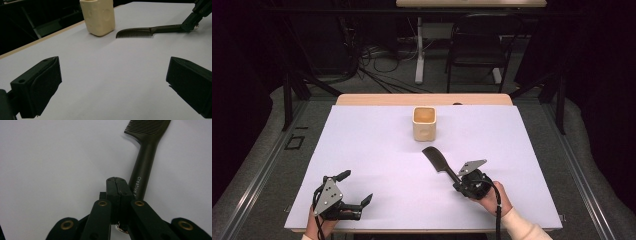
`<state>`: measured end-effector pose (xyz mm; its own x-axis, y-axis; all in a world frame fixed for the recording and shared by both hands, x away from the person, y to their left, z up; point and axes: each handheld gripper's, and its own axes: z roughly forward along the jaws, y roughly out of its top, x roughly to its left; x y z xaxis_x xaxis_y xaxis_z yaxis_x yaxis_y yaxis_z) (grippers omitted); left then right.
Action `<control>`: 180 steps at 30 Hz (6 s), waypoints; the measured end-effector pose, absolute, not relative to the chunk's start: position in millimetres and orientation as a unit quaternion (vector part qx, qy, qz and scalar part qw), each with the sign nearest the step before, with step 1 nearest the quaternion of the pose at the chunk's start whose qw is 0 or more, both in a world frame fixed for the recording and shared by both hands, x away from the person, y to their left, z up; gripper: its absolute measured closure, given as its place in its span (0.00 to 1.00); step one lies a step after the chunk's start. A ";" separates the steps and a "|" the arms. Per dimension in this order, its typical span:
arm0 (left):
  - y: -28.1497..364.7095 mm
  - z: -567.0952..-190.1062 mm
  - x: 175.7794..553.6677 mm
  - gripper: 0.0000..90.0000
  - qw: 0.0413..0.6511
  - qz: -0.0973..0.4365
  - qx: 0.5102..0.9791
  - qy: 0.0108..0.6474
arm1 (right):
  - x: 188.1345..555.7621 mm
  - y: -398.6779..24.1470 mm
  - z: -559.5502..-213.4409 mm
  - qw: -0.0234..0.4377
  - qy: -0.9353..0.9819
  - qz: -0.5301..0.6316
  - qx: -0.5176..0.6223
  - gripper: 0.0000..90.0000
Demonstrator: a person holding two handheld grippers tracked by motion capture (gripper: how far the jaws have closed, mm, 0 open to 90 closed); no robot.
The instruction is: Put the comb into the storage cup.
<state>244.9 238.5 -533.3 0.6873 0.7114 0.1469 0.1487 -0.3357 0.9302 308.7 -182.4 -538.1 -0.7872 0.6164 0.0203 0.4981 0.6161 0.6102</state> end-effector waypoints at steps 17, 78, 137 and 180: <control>238.9 -533.2 244.8 0.00 0.505 0.280 0.767 0.280 | 309.6 -195.3 -539.7 0.095 0.895 0.292 0.325 1.00; 238.7 -533.0 244.9 0.00 0.505 0.282 0.765 0.282 | 307.9 -190.9 -518.2 0.153 0.911 0.238 0.299 0.40; 239.8 -533.4 245.7 0.00 0.503 0.285 0.763 0.290 | 361.0 -135.3 -511.7 0.158 0.949 0.138 0.236 0.48; 239.4 -534.0 246.2 0.00 0.499 0.277 0.768 0.289 | 391.1 -107.5 -525.7 0.099 0.964 0.045 0.242 0.79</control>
